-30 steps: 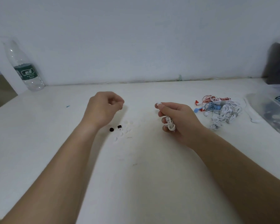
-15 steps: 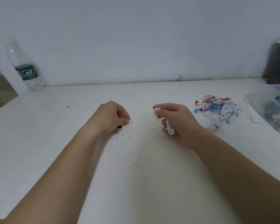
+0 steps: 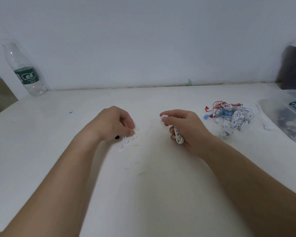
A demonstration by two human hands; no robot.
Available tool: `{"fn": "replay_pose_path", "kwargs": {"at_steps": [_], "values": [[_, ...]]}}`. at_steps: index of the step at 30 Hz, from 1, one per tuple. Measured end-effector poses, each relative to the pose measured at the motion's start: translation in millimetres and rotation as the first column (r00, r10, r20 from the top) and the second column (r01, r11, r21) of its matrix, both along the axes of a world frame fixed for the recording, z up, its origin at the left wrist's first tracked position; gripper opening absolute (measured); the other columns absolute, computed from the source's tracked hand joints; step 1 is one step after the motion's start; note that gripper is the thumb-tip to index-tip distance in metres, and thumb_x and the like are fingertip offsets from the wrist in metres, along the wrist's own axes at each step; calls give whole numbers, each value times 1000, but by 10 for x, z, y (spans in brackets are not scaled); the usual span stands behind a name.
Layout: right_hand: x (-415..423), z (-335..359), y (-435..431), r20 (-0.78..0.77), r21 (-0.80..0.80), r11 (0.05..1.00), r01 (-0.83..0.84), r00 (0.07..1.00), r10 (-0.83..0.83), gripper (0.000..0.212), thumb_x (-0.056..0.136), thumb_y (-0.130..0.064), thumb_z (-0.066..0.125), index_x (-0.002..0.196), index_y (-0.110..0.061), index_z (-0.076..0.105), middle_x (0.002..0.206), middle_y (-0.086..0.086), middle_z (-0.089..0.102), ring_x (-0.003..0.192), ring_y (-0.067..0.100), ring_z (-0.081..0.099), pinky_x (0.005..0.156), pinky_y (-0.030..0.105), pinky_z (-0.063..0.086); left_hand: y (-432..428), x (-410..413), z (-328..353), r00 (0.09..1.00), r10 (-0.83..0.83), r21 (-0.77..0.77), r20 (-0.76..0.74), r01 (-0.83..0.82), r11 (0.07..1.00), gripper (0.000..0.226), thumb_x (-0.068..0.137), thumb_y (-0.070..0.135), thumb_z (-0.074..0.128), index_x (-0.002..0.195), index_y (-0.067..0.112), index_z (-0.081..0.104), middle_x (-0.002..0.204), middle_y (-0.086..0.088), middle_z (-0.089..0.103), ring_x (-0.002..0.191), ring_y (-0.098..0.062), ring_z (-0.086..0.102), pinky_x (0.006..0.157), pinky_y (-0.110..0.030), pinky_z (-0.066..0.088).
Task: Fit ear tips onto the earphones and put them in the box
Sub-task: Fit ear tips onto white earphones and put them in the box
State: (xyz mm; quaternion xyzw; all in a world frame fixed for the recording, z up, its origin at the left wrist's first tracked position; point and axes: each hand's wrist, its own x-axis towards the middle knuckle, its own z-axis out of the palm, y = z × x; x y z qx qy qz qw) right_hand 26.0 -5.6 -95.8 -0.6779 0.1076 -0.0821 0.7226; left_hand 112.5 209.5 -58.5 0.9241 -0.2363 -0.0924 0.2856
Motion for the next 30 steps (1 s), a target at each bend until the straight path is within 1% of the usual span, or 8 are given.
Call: {"fn": "replay_pose_path", "kwargs": {"at_steps": [7, 8, 10, 13, 16, 19, 23, 30], "values": [[-11, 7, 3, 3, -1, 1000, -14, 1000, 14, 10, 89, -13, 72, 91, -20, 78, 71, -4, 66, 56, 10, 49, 60, 29, 39, -36, 18, -40, 999, 41, 8, 19, -41, 999, 15, 80, 10, 78, 79, 25, 73, 79, 4, 73, 73, -16, 67, 61, -20, 48], [-17, 14, 2, 3, -2, 1000, -17, 1000, 17, 10, 89, -12, 71, 94, -20, 77, 73, -2, 67, 55, 10, 50, 59, 29, 40, -33, 14, -32, 998, 60, -33, 34, -59, 998, 15, 80, 10, 77, 79, 25, 73, 77, 5, 72, 74, -15, 66, 62, -20, 48], [-32, 27, 4, 5, -3, 1000, -29, 1000, 29, 11, 89, -11, 71, 96, -18, 74, 77, 1, 68, 53, 10, 50, 57, 29, 40, -27, 11, 5, 994, 107, -223, 37, -96, 970, 12, 80, 12, 78, 81, 23, 74, 76, 5, 71, 71, -10, 65, 65, -21, 46], [-54, 57, 34, 22, 2, 998, -56, 998, 56, 8, 90, -12, 71, 96, -16, 73, 79, 2, 68, 54, 14, 47, 54, 27, 40, -69, -55, 85, 982, 78, -576, -171, -164, 801, 12, 82, 9, 78, 90, 16, 73, 79, 0, 74, 74, -9, 69, 68, -20, 51], [-70, 100, 66, 73, 76, 994, -75, 995, 69, 11, 93, -12, 67, 101, -11, 74, 78, 3, 68, 54, 15, 45, 49, 24, 41, -191, -138, 84, 902, -120, -736, -415, -255, 627, 14, 85, 2, 72, 94, 13, 70, 86, -2, 75, 82, -15, 72, 72, -21, 55], [-89, 145, 89, 139, 112, 989, -99, 987, 83, 13, 95, -10, 64, 106, -8, 71, 80, 6, 70, 54, 16, 46, 48, 25, 40, -285, -180, 35, 820, -266, -775, -507, -297, 558, 16, 86, -2, 67, 96, 11, 68, 91, -5, 75, 88, -18, 72, 74, -20, 57], [-116, 181, 97, 172, 107, 989, -99, 982, 80, 10, 93, -8, 65, 102, -8, 68, 77, 5, 73, 57, 17, 50, 49, 26, 42, -372, -233, -12, 757, -388, -806, -526, -298, 512, 20, 79, -1, 67, 96, 9, 65, 92, -10, 76, 92, -21, 74, 77, -20, 58], [-97, 175, 61, 158, 110, 993, -45, 987, 27, 4, 90, -11, 69, 93, -11, 71, 79, 7, 72, 58, 15, 48, 50, 25, 41, -380, -212, -29, 746, -397, -817, -534, -333, 471, 22, 74, 1, 69, 94, 10, 66, 94, -10, 76, 88, -18, 75, 72, -19, 58]]}}
